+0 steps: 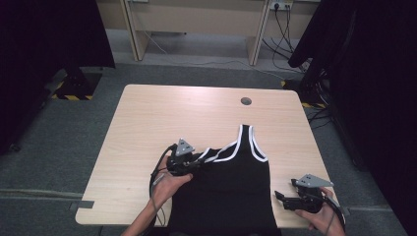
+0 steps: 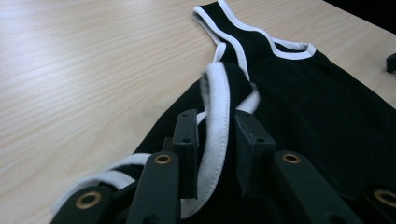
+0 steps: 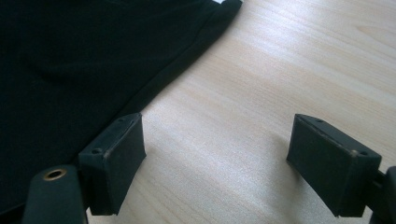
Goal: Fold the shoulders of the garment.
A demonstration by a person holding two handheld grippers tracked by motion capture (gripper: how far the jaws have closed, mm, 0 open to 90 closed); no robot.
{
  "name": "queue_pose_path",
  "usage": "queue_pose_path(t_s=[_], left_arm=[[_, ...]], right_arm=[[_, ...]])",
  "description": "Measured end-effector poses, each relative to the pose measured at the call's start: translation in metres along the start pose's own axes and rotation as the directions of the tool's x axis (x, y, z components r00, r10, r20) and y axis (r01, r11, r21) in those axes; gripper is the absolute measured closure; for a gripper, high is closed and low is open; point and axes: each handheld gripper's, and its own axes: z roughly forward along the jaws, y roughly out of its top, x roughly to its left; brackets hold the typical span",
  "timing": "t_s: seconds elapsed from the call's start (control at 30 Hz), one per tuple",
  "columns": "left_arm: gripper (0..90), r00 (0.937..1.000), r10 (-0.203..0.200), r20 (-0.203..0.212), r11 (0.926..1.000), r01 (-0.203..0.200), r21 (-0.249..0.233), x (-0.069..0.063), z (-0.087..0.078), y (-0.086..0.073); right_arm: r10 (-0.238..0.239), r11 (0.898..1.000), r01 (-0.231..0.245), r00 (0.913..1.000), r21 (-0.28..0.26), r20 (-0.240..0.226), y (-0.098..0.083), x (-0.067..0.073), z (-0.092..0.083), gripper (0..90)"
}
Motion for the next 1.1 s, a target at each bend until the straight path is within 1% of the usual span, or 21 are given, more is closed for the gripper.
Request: queue_pose_path(t_s=[0.03, 0.07, 0.1, 0.17, 0.23, 0.33, 0.4, 0.5, 0.67, 0.77, 0.83, 0.87, 0.93, 0.97, 1.0, 1.03, 1.07, 1.1], left_arm=[[70.7, 1.0, 0.0, -0.002, 1.0, 0.0, -0.006, -0.001, -0.002, -0.001], [67.6, 1.0, -0.001, -0.001, 0.9999, 0.001, -0.011, -0.001, -0.004, -0.002], [67.6, 1.0, 0.0, 0.001, 0.9999, 0.0, -0.01, -0.001, -0.006, -0.001], [63.3, 1.0, 0.001, 0.002, 0.9999, -0.001, -0.015, -0.001, -0.008, 0.0], [57.3, 0.9999, -0.001, 0.012, 0.9997, 0.001, -0.024, -0.003, -0.009, 0.003], [53.7, 0.9996, 0.006, 0.028, 0.9994, -0.005, -0.034, -0.008, -0.01, 0.007], [50.8, 0.9993, 0.008, 0.036, 0.9993, -0.007, -0.036, -0.012, -0.009, 0.01], [48.7, 0.9987, 0.014, 0.05, 0.9996, -0.013, -0.027, -0.017, -0.003, 0.012], [46.0, 0.9972, 0.02, 0.073, 0.9998, -0.02, 0.0, -0.026, 0.008, 0.007], [45.9, 0.9961, 0.044, 0.077, 0.9985, -0.046, 0.029, -0.033, 0.015, 0.0], [46.0, 0.9955, 0.062, 0.072, 0.9962, -0.066, 0.057, -0.036, 0.02, -0.006], [46.0, 0.9952, 0.068, 0.07, 0.9947, -0.073, 0.072, -0.036, 0.023, -0.009], [46.2, 0.995, 0.062, 0.078, 0.9916, -0.07, 0.108, -0.035, 0.028, -0.016], [46.3, 0.9947, 0.067, 0.078, 0.9883, -0.077, 0.131, -0.034, 0.031, -0.02], [46.4, 0.9942, 0.08, 0.072, 0.9843, -0.091, 0.152, -0.033, 0.033, -0.023], [46.5, 0.9938, 0.088, 0.068, 0.9821, -0.098, 0.161, -0.032, 0.034, -0.026], [46.7, 0.9929, 0.094, 0.073, 0.9838, -0.104, 0.146, -0.031, 0.034, -0.029], [46.7, 0.9931, 0.09, 0.075, 0.9835, -0.101, 0.15, -0.031, 0.032, -0.029]], right_arm=[[0.0, 1.0, 0.0, 1.0, 0.0, 0.001, 0.0, 0.0, 0.0, 19.2], [-0.001, 1.0, 0.001, 1.0, 0.0, 0.001, 0.0, 0.0, 0.0, 19.2], [-0.001, 1.0, 0.001, 1.0, 0.0, 0.001, 0.0, 0.0, 0.0, 19.2], [0.0, 1.0, 0.0, 1.0, -0.001, 0.0, 0.0, 0.0, 0.001, 19.1], [0.001, 1.0, -0.001, 1.0, -0.001, 0.0, 0.001, 0.001, 0.001, 19.2], [0.0, 1.0, 0.0, 1.0, -0.001, 0.0, 0.001, 0.001, 0.001, 19.2], [0.0, 1.0, 0.0, 1.0, -0.001, 0.0, 0.001, 0.001, 0.001, 19.2], [-0.001, 1.0, 0.001, 1.0, -0.001, 0.0, 0.001, 0.001, 0.001, 19.1], [-0.001, 1.0, 0.001, 1.0, -0.001, 0.0, 0.001, 0.001, 0.001, 19.1], [0.0, 1.0, 0.0, 1.0, -0.001, 0.0, 0.001, 0.001, 0.001, 19.2], [-0.001, 1.0, 0.001, 1.0, -0.001, 0.0, 0.001, 0.001, 0.001, 19.2], [-0.001, 1.0, 0.001, 1.0, -0.001, 0.0, 0.001, 0.001, 0.001, 19.2], [-0.001, 1.0, 0.001, 1.0, -0.001, 0.0, 0.001, 0.001, 0.001, 19.2], [-0.001, 1.0, 0.001, 1.0, -0.001, 0.0, 0.001, 0.001, 0.001, 19.2], [-0.001, 1.0, 0.001, 1.0, -0.001, 0.0, 0.001, 0.001, 0.001, 19.1], [-0.001, 1.0, 0.001, 1.0, -0.001, 0.0, 0.001, 0.001, 0.001, 19.1], [-0.001, 1.0, 0.001, 1.0, -0.001, 0.0, 0.001, 0.001, 0.001, 19.1], [-0.001, 1.0, 0.001, 1.0, -0.001, 0.0, 0.001, 0.001, 0.001, 19.2]])
